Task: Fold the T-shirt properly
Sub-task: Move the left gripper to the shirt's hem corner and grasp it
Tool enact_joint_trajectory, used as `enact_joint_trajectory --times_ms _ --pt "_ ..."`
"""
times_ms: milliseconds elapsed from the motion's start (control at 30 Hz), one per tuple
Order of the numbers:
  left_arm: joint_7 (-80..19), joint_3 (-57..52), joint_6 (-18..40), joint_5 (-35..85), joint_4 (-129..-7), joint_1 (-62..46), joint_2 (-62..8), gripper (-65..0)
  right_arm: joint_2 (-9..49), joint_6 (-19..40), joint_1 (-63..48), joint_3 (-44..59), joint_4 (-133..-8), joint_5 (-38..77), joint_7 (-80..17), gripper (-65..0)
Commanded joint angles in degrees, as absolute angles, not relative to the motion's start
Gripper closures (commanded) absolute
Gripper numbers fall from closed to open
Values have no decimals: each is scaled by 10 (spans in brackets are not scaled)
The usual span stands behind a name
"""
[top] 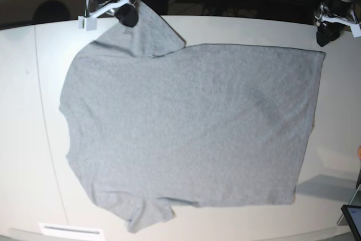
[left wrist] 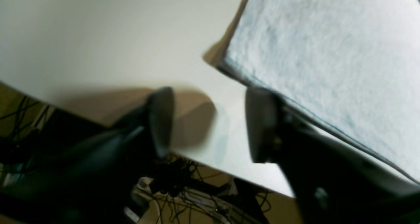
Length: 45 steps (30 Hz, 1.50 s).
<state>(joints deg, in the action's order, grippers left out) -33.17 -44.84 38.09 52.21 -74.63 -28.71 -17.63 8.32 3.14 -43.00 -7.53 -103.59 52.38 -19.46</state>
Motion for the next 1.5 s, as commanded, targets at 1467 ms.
enact_joint_trajectory --times_ms 1467 --pt "-394 -410 386 522 -670 -195 -175 -317 85 27 -436 -74 -1040 522 -198 -3"
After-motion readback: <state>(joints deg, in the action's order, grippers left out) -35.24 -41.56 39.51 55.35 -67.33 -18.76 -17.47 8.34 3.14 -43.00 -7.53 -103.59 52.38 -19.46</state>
